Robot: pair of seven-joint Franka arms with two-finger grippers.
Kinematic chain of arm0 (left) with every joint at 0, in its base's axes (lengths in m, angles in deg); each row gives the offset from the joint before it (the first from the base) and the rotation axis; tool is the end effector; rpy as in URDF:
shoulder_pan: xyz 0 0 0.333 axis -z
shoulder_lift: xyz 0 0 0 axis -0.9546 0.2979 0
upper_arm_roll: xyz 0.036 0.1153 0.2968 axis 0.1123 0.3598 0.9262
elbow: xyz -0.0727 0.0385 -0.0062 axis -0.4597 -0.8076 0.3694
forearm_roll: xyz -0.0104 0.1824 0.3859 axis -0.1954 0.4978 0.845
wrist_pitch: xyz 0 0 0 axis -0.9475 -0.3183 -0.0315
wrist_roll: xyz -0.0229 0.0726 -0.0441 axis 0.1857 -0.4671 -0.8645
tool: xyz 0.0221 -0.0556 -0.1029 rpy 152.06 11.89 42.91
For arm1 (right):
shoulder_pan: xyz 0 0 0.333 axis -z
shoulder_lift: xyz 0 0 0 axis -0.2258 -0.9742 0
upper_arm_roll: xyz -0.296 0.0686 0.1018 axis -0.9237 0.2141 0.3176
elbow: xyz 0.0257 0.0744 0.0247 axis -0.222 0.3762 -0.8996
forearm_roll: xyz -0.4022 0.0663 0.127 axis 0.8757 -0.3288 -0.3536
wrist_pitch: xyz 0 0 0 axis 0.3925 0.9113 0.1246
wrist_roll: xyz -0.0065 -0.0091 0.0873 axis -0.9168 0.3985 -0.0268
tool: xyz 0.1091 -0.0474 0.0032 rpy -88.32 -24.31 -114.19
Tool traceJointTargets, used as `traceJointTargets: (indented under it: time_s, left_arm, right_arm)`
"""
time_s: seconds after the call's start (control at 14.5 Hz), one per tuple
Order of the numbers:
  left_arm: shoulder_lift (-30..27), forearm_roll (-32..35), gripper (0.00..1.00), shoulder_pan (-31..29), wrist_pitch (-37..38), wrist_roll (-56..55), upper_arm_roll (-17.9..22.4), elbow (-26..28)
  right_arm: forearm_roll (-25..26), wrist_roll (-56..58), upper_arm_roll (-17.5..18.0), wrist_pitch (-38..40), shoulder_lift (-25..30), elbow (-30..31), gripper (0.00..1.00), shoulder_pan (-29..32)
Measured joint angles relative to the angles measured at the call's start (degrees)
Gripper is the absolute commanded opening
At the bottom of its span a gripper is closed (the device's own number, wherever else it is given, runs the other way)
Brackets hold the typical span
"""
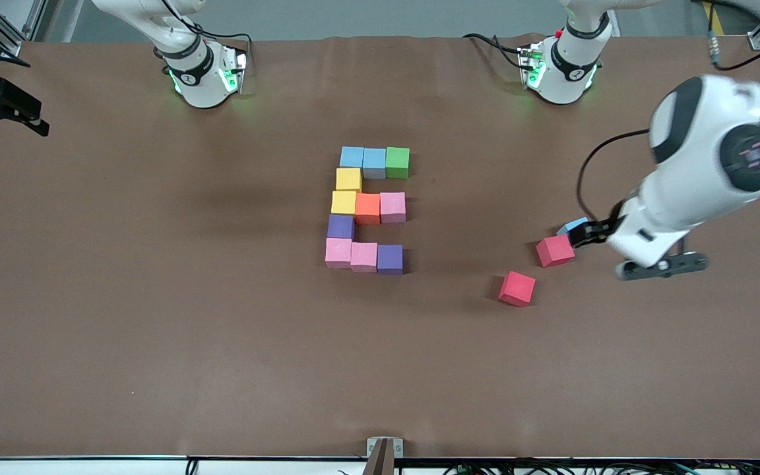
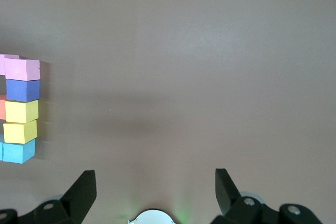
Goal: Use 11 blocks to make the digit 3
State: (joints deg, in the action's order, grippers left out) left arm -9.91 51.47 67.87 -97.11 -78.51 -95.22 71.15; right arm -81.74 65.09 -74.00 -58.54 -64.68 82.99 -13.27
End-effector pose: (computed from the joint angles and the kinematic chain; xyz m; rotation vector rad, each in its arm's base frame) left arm 0.6435 -0.1129 0.4923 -3.1097 -0.1045 0.0886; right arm 0.5331 -0.0221 0.6666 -3.1302 -0.1195 0.0716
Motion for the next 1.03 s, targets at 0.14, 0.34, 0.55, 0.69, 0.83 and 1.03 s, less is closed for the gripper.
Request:
traceJointTargets:
  time_s: [0.14,0.34,0.55,0.69,0.83,1.03]
  left_arm:
    - [-3.8,-0.2,1.0,-3.1,2.6,6.7,0.0,-0.2]
    - [-7.9,-0.3,1.0,-6.1,5.4,12.2,0.0,-0.2]
    - [-9.3,-0.3,1.0,-8.0,5.7,16.3,0.3,-0.2]
    - [-9.7,-0.3,1.0,-7.8,5.7,18.8,2.1,-0.2]
    - [-10.6,-0.5,1.0,-5.0,6.9,20.4,5.9,-0.2]
    - [-13.3,-3.4,1.0,1.5,10.0,20.9,13.4,-0.1]
  right_arm:
    - [0.0,0.0,0.0,0.0,0.0,0.0,1.0,0.0]
    - [0.0,0.1,0.0,0.0,0.0,0.0,1.0,0.0]
    - [0.0,0.1,0.0,0.0,0.0,0.0,1.0,0.0]
    - [0.0,0.1,0.0,0.0,0.0,0.0,1.0,0.0]
    - [0.0,0.1,0.0,0.0,0.0,0.0,1.0,0.0]
    - [0.0,0.1,0.0,0.0,0.0,0.0,1.0,0.0]
